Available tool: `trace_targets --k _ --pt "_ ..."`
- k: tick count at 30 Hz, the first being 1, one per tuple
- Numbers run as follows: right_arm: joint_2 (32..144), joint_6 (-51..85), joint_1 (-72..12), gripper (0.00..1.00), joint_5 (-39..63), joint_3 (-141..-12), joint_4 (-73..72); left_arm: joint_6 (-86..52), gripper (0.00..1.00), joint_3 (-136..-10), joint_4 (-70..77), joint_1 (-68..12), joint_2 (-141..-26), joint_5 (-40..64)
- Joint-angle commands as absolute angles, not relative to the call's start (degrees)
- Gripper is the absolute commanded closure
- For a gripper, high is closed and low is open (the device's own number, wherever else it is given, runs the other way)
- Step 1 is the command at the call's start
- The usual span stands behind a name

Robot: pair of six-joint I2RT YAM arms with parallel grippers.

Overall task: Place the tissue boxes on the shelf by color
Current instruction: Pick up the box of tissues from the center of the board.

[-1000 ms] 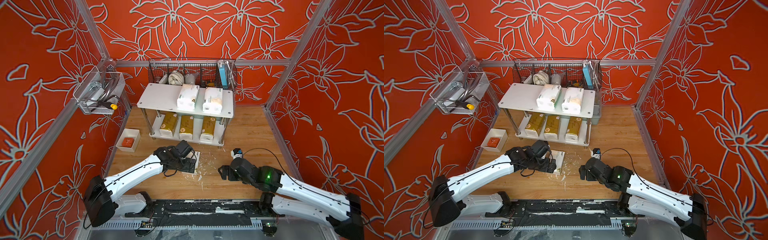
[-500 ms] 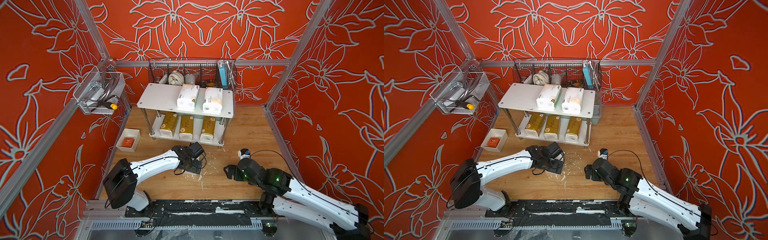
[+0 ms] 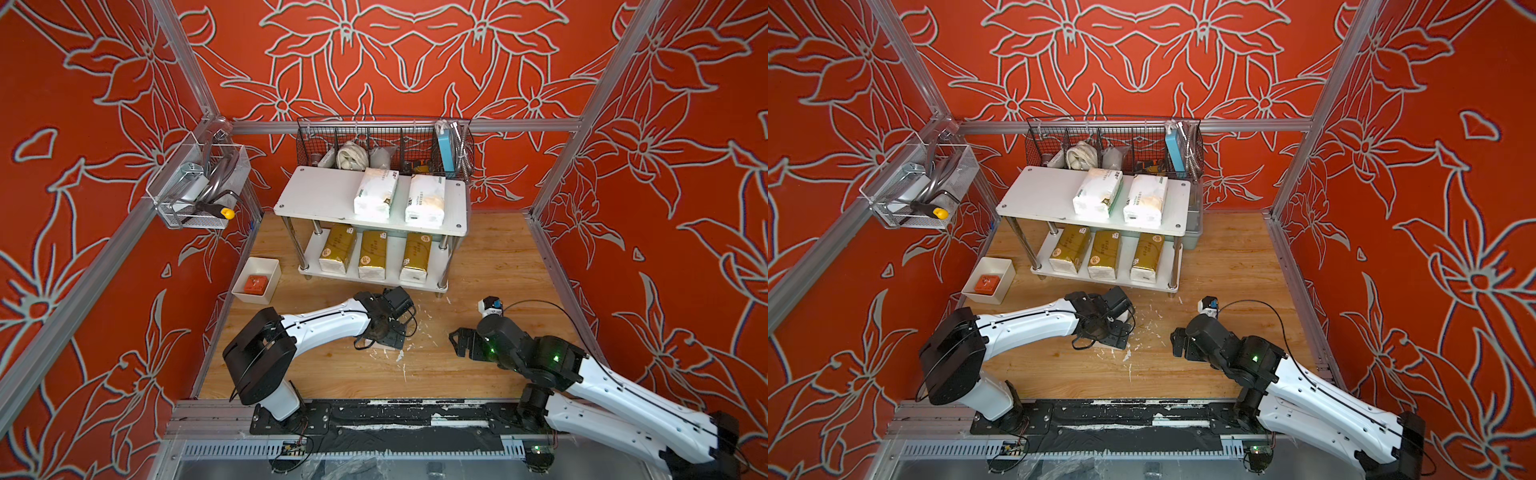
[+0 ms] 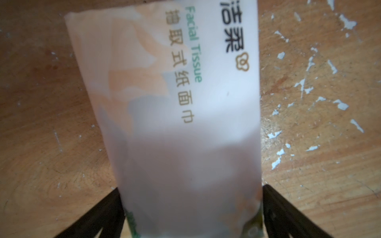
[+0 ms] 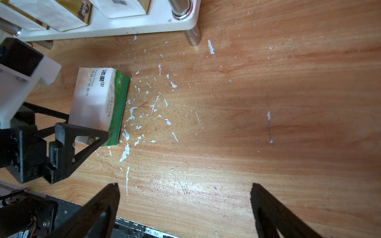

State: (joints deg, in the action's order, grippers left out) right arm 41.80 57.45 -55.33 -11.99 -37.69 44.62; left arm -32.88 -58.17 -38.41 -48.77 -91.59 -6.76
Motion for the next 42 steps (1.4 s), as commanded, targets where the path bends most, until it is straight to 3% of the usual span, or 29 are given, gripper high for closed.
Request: trace_targets --k 1,5,13,19,34,42 --pt "41.31 56.43 -54.78 0.01 -12.48 -37.36 46.10 -33.32 0.02 -57.84 -36.76 -49.13 -93.11 -6.94" --pt "41.48 56.25 -54.50 0.01 -12.48 -37.60 46.24 -33.67 0.02 -57.44 -35.96 -49.13 -94.28 -7.36" --pt "41.40 56.08 -54.32 0.01 -12.39 -37.89 46.58 -34.06 0.14 -56.14 -34.82 -49.13 -94.66 -7.96" --pt "41.56 55.90 -54.14 0.01 -12.39 -38.11 46.84 -34.05 0.16 -55.90 -35.92 -49.30 -92.77 -8.06" --pt "43.45 54.61 -53.39 0.01 -11.43 -38.41 44.95 -36.77 0.18 -56.90 -47.99 -50.79 -71.28 -8.87" --pt "44.90 53.36 -52.74 0.01 -10.29 -39.21 43.67 -36.73 0.20 -63.28 -56.78 -50.80 -62.15 -12.44"
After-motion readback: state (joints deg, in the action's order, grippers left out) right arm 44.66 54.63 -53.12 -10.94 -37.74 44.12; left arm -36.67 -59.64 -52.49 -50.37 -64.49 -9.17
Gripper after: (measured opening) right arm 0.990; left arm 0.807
